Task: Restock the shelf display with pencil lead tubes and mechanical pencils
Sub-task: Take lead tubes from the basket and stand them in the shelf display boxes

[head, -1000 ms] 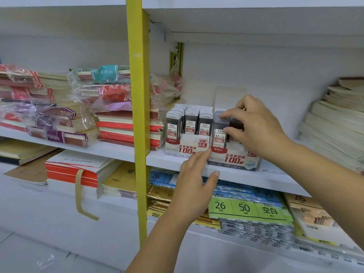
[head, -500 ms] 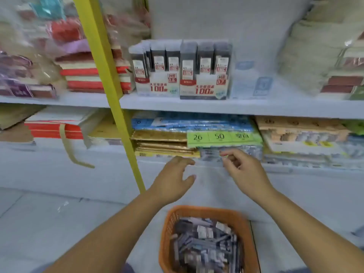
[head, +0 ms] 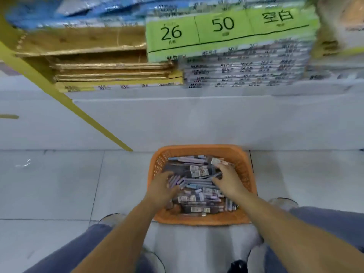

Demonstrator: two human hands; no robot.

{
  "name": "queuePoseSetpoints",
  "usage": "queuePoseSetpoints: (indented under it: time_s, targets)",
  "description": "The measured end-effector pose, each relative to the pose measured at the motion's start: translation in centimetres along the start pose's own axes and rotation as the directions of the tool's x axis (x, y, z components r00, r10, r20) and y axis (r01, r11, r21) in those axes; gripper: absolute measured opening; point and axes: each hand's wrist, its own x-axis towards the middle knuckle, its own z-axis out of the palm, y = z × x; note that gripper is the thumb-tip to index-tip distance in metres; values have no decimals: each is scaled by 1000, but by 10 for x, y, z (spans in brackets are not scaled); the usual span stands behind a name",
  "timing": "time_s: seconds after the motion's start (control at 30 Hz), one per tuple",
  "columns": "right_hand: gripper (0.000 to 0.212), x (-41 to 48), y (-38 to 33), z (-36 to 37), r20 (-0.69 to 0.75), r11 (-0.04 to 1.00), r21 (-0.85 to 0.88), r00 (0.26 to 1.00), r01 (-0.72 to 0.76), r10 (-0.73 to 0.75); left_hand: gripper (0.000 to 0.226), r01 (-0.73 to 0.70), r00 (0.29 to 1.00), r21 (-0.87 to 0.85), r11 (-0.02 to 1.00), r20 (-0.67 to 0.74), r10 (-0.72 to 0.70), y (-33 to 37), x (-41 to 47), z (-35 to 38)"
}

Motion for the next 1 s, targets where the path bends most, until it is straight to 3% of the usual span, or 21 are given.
queuePoseSetpoints:
  time_s: [0.17,0.23,0.4,0.5,0.57,0.67,0.83,0.9,1.0]
  targets:
    - [60,32,0,17,-183,936,-352,982,-14,-54,50,-28,998,-23,999,-53,26,-13,31,15]
    - [65,39,4,18,-196,913,-408,979,-25,-61,55,-57,994,17,998,-90,59,-15,42,19]
    - [63,49,16,6,-123,977,-209,990,42,-68,70,-143,986,200,969,-53,156,-4,66,35]
    - [54,50,21,-5,-78,966,-254,994,53,-75,59,-194,981,297,935,54,187,6,77,44]
    - [53,49,24,-8,-58,948,-312,994,68,-90,50,-205,978,350,914,47,201,6,80,47]
    - [50,49,22,-7,-80,951,-308,995,37,-64,35,-179,981,337,924,-15,195,1,79,49]
    - [26,48,11,2,30,969,-217,993,117,-113,43,-203,976,314,927,144,165,-7,70,51]
    - [23,46,8,4,74,977,-150,988,149,-139,37,-182,979,283,942,145,145,-7,70,54]
    - [23,42,6,-3,-6,988,-43,989,148,-149,24,-134,988,174,975,93,119,-6,67,54]
